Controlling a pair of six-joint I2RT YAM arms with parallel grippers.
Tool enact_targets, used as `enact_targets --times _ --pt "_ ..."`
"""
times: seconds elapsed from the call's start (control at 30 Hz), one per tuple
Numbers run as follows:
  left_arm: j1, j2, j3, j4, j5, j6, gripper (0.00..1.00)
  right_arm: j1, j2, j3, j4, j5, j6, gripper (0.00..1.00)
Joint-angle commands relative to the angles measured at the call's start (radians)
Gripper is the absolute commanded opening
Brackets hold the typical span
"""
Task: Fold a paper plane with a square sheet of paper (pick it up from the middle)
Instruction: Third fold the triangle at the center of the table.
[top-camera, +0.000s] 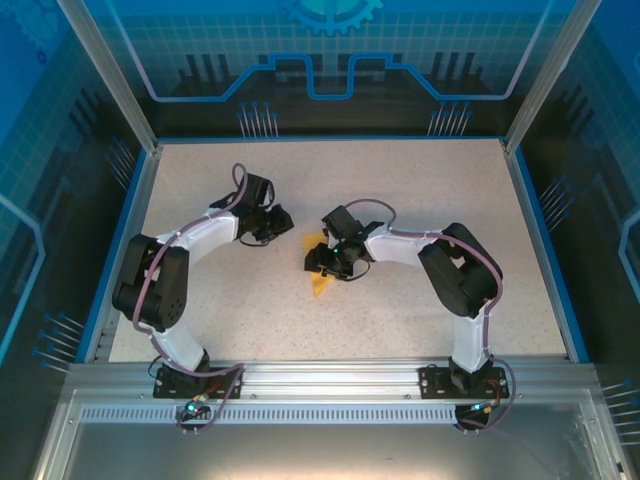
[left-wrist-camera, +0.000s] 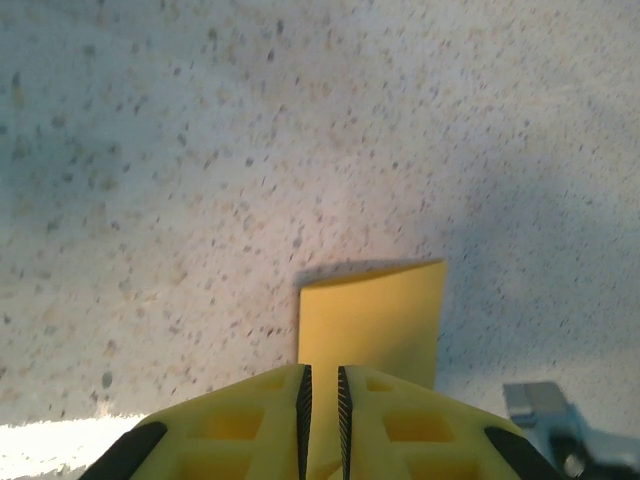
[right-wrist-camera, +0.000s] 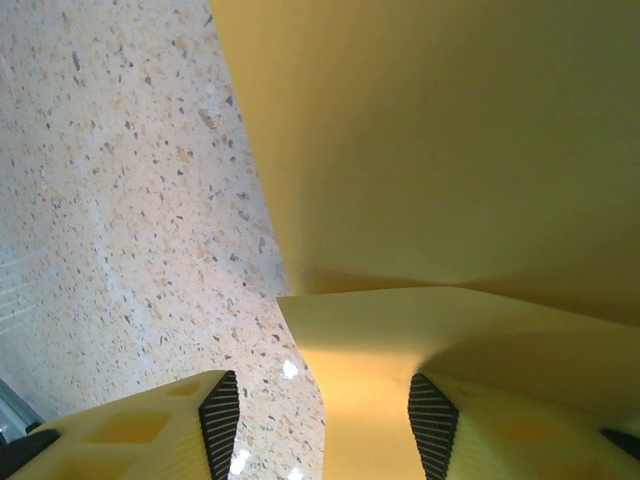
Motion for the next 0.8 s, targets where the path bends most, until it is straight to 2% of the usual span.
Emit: enact_targets --times 0.0,0.2,0.37,0.47,0.77 --pt "0.003 -0.044 -0.064 0.000 0.063 -0.027 0.20 0.011 0.045 -0.032 -0.072 0.047 -0.001 0.48" --pt "0.002 -0.068 -0.152 0.058 0.159 -0.055 0.19 0.004 0.047 -0.048 -0.066 0.051 0.010 0.39" --pt "-0.009 -0.085 -0.201 0.095 0.210 -0.070 0.19 0.002 0.051 -0.051 -0.078 0.060 0.009 0.19" --pt "-0.035 -0.085 -0.217 0.115 0.243 -0.076 0.18 0.002 0.059 -0.046 -0.094 0.064 -0.001 0.11" --pt "-0.124 -0.024 -0.209 0.136 0.272 -0.075 0.12 0.001 0.067 -0.046 -0.101 0.067 -0.007 0.09"
